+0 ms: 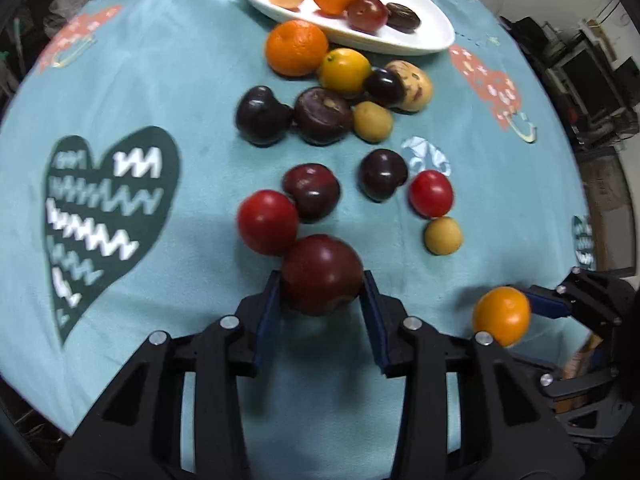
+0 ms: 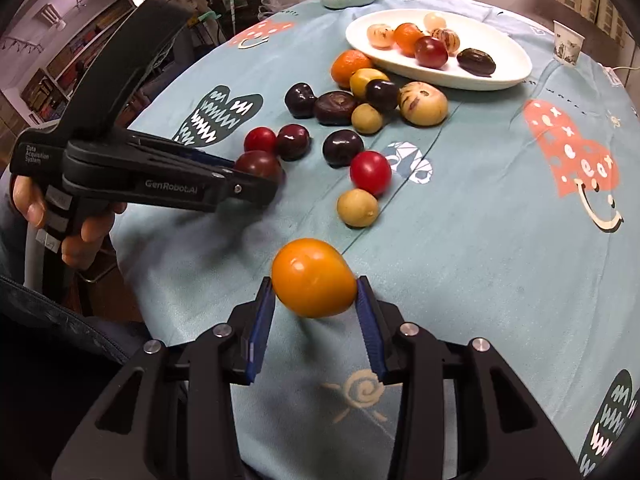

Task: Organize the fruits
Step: 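Place the plum on the plate with the left tool while the right tool places the tomato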

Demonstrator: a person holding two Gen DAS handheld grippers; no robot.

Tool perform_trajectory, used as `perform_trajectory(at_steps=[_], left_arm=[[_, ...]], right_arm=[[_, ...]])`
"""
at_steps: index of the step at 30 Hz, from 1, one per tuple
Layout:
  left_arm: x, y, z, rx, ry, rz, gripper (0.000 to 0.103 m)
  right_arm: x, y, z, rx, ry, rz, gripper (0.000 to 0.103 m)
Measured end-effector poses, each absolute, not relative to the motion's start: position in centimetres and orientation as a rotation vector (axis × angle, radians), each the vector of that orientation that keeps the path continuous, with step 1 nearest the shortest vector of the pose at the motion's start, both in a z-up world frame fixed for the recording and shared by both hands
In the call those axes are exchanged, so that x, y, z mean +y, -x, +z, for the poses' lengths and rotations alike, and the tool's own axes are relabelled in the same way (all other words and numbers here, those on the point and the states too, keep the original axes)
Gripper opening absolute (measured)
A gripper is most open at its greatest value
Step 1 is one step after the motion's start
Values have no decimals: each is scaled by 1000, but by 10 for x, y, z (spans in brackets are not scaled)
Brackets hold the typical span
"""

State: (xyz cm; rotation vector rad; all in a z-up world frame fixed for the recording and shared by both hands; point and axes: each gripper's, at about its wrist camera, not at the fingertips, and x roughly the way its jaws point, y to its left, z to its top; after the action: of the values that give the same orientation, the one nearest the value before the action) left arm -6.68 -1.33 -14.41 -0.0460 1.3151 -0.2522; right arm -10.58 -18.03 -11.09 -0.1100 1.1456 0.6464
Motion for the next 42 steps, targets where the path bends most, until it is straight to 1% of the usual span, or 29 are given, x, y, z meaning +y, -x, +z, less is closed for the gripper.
perform_trajectory(at_steps=[3,6,10,15,24,31,33,36,39,42], left_arm=[[-17,74,-129,1282,-8,-241,39],[-24,79,-103,1207,-73,-246,39],[-32,77,-75,1136,-152,-246,40],[-38,70,-52,1083,-215,-267,40],[-46,50,-52,1092,-279,-329,40],[-40,32,-65,1132,-255,-384,40],[-35,22,-67,1148,-220,-406,40],[-30,-7,-60,1135,-171,-414,40],[-32,-50,-46,1083,-144,-401,40],[-40,-104,-37,1036,-123,-376,40]], right_arm=[[-184,102,-109,1129,98,648,42],[-188,99,-106,1117,68,649,42],[-189,96,-106,1107,39,640,42],[-190,97,-103,1089,-24,626,42],[-190,98,-98,1073,-101,576,42],[-182,94,-104,1110,-108,560,42],[-181,87,-98,1103,-107,560,42],[-183,60,-77,1036,-81,533,42],[-189,10,-50,938,-68,462,42],[-192,-44,-36,873,-66,379,42]])
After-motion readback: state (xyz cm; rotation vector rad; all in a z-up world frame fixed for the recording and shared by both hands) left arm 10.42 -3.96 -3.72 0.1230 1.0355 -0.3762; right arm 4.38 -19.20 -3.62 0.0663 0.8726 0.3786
